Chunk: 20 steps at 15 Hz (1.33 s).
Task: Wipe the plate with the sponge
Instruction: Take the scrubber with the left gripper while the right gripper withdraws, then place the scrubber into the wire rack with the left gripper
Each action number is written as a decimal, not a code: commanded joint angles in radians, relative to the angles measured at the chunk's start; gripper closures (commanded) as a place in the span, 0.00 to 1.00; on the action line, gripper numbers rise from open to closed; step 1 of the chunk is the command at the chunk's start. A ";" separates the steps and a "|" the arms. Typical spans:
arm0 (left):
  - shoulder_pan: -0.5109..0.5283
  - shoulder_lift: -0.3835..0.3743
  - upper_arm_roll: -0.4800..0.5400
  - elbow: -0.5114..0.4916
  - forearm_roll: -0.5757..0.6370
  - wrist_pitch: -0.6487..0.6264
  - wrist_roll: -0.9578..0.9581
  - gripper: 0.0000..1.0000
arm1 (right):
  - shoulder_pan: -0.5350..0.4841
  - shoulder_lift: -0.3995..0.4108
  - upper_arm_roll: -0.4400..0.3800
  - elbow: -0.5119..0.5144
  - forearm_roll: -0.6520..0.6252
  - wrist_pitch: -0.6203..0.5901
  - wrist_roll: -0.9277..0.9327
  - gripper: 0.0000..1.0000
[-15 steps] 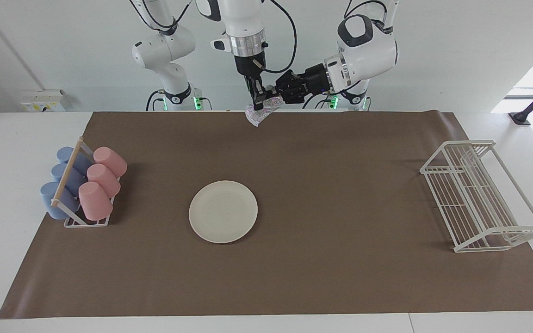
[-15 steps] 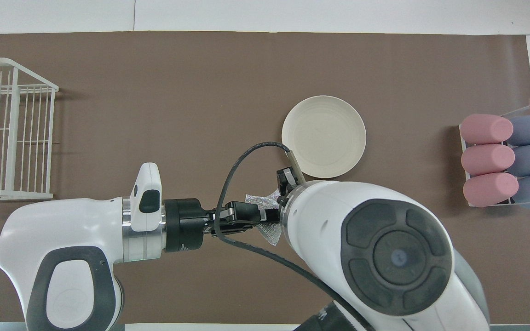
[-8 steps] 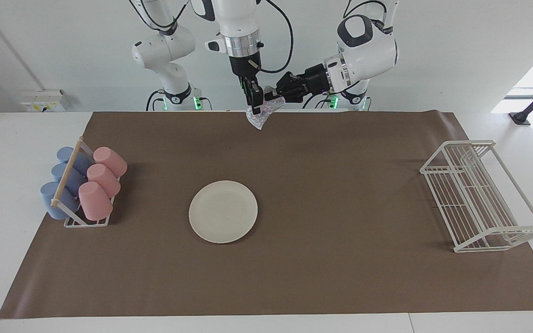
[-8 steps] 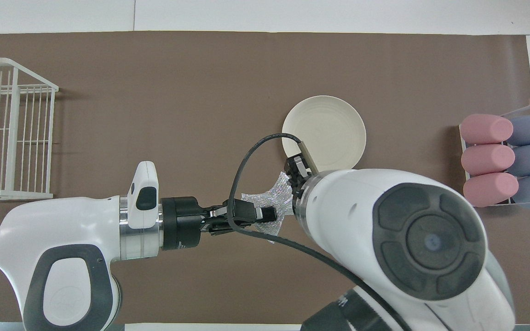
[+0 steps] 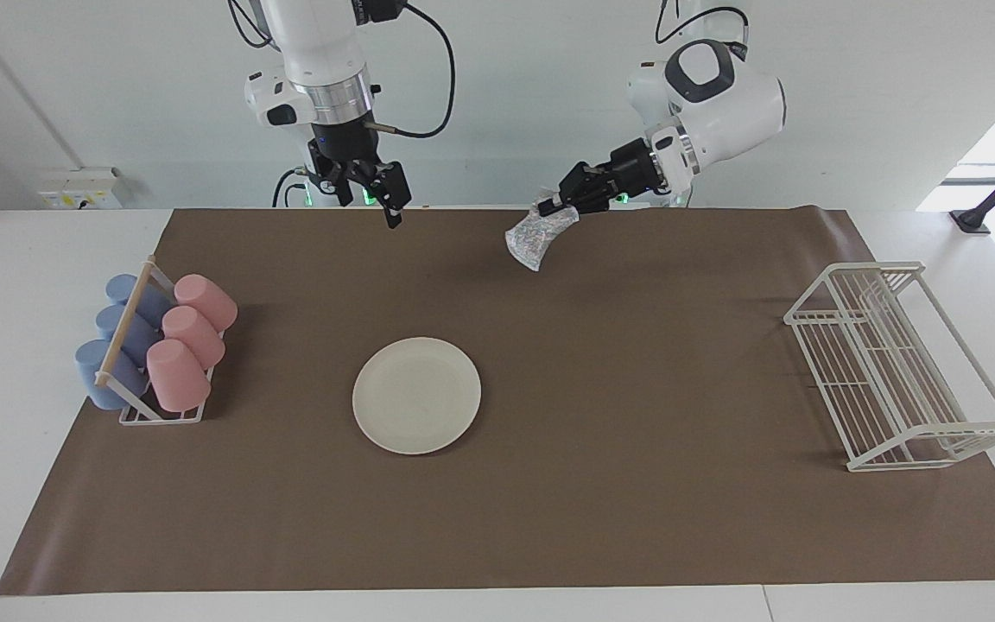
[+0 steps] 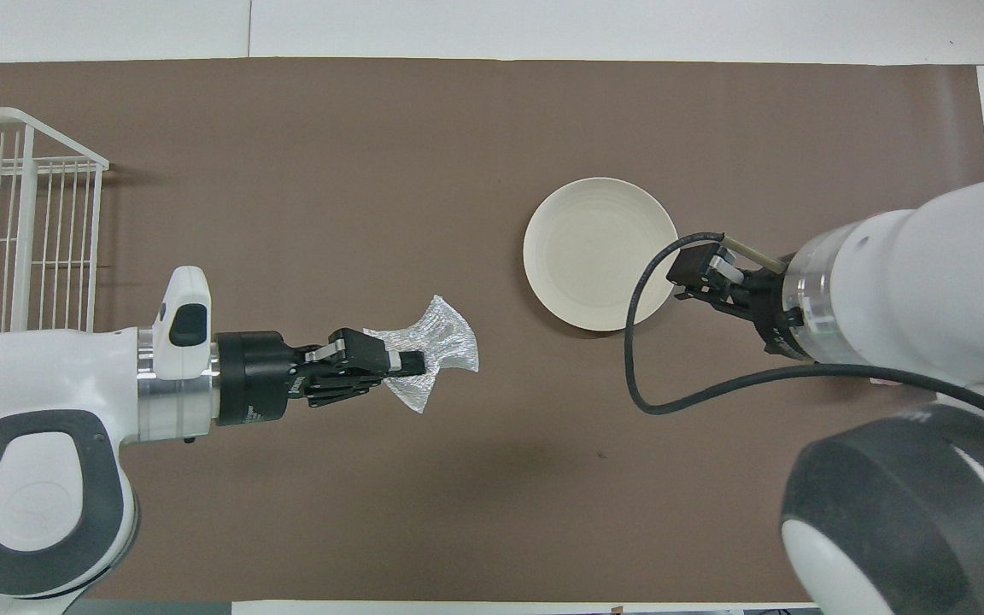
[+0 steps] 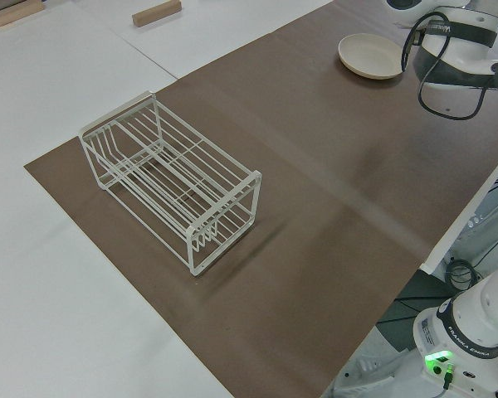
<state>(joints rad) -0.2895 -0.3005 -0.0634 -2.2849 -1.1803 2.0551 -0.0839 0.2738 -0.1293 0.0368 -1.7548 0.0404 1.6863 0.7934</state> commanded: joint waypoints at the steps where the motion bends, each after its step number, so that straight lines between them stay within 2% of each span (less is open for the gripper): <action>1: 0.169 -0.002 -0.009 0.039 0.115 -0.189 -0.008 1.00 | -0.105 -0.010 0.012 -0.005 -0.016 -0.027 -0.337 0.00; 3: 0.249 0.009 -0.009 0.064 0.209 -0.266 0.009 1.00 | -0.177 -0.009 0.018 -0.011 -0.016 -0.022 -0.556 0.00; 6: 0.297 0.027 -0.009 0.094 0.316 -0.303 0.019 1.00 | -0.196 0.029 0.009 0.001 -0.017 -0.027 -0.707 0.00; 7: 0.299 0.035 -0.009 0.107 0.362 -0.303 0.021 1.00 | -0.205 0.055 0.006 0.017 -0.017 -0.027 -0.715 0.00; 9: 0.299 0.038 -0.009 0.117 0.454 -0.305 0.021 1.00 | -0.206 0.136 -0.023 0.142 -0.011 -0.098 -0.741 0.00; 10: 0.299 0.049 -0.009 0.130 0.506 -0.306 0.024 1.00 | -0.205 0.151 -0.029 0.176 -0.013 -0.117 -0.758 0.00; 12: 0.299 0.070 -0.009 0.166 0.605 -0.320 0.024 1.00 | -0.203 0.139 -0.035 0.172 -0.016 -0.151 -0.763 0.00; 15: 0.297 0.106 -0.009 0.235 0.796 -0.343 0.024 1.00 | -0.203 0.114 -0.092 0.138 -0.016 -0.160 -0.809 0.00; 20: 0.282 0.181 -0.012 0.396 1.186 -0.438 0.026 1.00 | -0.208 0.112 -0.095 0.138 -0.016 -0.160 -0.798 0.00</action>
<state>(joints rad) -0.0054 -0.1755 -0.0698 -1.9902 -0.1151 1.6863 -0.0656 0.0797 -0.0071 -0.0689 -1.6122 0.0401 1.5337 0.0086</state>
